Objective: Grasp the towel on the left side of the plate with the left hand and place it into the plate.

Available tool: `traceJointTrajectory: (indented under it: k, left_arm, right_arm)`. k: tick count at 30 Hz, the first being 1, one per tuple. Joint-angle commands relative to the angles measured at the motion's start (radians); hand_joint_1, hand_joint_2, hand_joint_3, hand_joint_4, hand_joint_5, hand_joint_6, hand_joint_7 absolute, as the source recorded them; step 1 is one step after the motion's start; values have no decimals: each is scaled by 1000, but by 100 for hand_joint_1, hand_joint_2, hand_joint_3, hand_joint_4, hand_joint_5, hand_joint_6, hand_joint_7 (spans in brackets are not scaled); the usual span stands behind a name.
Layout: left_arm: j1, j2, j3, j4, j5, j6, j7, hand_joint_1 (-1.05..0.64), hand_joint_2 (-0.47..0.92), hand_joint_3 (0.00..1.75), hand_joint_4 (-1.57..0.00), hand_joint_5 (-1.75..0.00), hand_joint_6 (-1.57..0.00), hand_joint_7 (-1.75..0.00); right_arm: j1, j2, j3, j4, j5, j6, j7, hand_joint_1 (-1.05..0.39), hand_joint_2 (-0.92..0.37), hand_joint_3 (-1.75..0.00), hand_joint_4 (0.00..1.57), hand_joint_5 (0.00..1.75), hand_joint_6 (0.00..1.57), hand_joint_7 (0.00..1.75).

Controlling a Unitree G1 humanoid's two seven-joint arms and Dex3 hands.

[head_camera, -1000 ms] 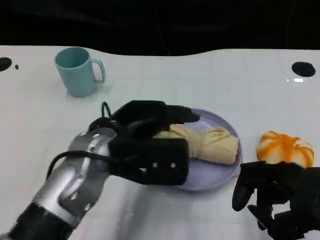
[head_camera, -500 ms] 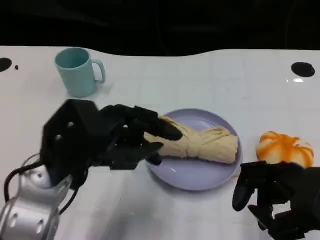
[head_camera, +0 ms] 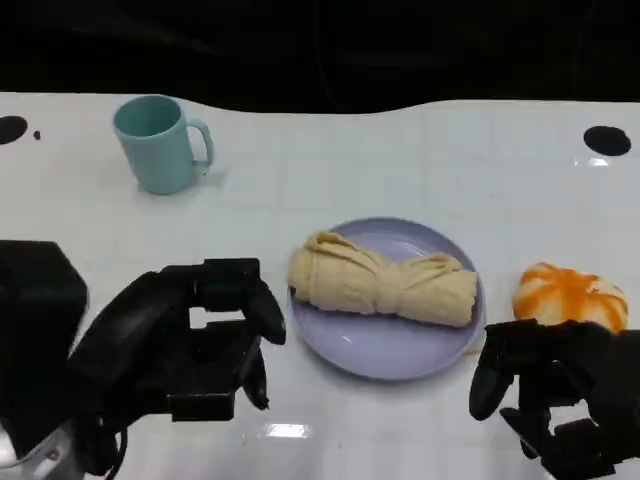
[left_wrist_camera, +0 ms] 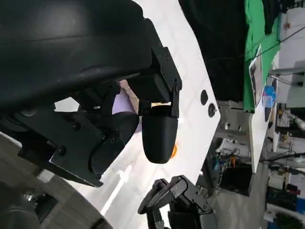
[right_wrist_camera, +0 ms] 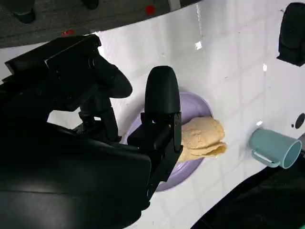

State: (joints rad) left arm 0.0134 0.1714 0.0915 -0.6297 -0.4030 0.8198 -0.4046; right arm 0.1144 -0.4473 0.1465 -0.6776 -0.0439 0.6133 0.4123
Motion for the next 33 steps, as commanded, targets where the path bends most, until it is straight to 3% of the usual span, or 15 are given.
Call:
traceJointTrajectory:
  k: [1,8,21,33]
  left_arm:
    - [18,-57,158,-104,-222,277,106,-13,56,126,-78,-175,-66,-165]
    - [7,-76,150,-64,-258,338,203,-11,57,131,-81,-175,-71,-168]
    - [34,-32,69,1,-225,237,199,-9,52,138,-81,-175,-72,-169]
    - [17,-3,59,29,-207,221,218,-9,54,137,-81,-175,-70,-171]
  right_arm:
    - [4,-18,-27,-6,15,10,12,3,-59,-105,70,169,68,144]
    - [17,-34,-38,12,11,-40,18,3,-58,-106,71,169,68,144]
    - [32,-33,-50,51,23,-111,19,3,-56,-110,73,171,70,142]
    - [36,-22,-62,62,26,-132,13,4,-57,-110,72,174,69,143]
